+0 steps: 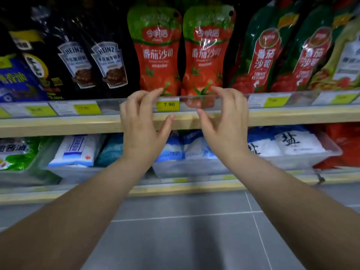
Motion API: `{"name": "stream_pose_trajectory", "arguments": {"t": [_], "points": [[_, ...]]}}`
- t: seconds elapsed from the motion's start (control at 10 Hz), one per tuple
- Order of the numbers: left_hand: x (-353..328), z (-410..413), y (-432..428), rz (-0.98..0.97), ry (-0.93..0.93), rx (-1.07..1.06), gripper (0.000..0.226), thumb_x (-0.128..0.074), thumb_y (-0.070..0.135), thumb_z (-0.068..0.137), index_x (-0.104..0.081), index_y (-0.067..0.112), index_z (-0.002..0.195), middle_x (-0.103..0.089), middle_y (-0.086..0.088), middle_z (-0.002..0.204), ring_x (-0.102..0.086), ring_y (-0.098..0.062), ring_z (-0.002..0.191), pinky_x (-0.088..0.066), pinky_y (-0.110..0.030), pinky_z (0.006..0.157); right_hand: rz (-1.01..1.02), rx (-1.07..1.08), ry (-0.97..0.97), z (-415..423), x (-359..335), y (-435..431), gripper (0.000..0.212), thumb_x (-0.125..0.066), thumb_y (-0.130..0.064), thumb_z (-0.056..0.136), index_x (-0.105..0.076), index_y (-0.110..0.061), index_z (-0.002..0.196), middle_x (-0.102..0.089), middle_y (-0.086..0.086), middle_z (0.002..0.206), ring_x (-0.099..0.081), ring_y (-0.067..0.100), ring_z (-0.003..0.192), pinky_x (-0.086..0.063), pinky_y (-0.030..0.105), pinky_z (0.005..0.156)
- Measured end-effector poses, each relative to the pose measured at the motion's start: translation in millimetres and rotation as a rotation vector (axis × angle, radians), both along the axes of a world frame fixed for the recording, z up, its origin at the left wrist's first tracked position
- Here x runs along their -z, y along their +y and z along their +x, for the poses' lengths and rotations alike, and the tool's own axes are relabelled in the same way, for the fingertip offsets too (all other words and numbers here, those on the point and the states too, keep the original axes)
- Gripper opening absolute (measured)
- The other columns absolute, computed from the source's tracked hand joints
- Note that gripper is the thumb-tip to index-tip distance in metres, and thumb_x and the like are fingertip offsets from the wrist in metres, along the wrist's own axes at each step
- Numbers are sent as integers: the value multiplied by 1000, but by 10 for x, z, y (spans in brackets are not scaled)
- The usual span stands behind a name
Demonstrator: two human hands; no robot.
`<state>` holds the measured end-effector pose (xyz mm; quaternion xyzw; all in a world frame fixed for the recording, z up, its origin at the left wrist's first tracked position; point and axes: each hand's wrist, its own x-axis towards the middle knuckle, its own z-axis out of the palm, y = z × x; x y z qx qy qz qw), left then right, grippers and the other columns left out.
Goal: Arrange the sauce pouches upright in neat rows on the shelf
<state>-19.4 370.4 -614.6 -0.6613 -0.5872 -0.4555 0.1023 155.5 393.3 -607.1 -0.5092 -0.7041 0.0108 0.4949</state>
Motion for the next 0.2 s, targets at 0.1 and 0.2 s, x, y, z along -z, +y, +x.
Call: {"name": "stream_pose_trajectory", "arguments": {"t": [0.1, 0.2], "points": [[35, 11, -164, -130, -21, 47, 45, -64, 32, 86, -52, 14, 125, -54, -12, 115, -47, -29, 108, -26, -18, 95, -137, -45, 20, 33, 58, -169, 39, -64, -22, 82, -56, -6, 117, -58, 13, 109, -52, 30, 105, -39, 42, 93], [-92, 32, -294, -297, -88, 98, 45, -66, 30, 85, -53, 15, 125, -57, -8, 115, -49, -26, 108, -34, -26, 93, -238, -54, 47, 94, -81, -284, 33, -65, -17, 82, -60, -7, 112, -63, 11, 106, -55, 30, 102, -41, 41, 92]]}}
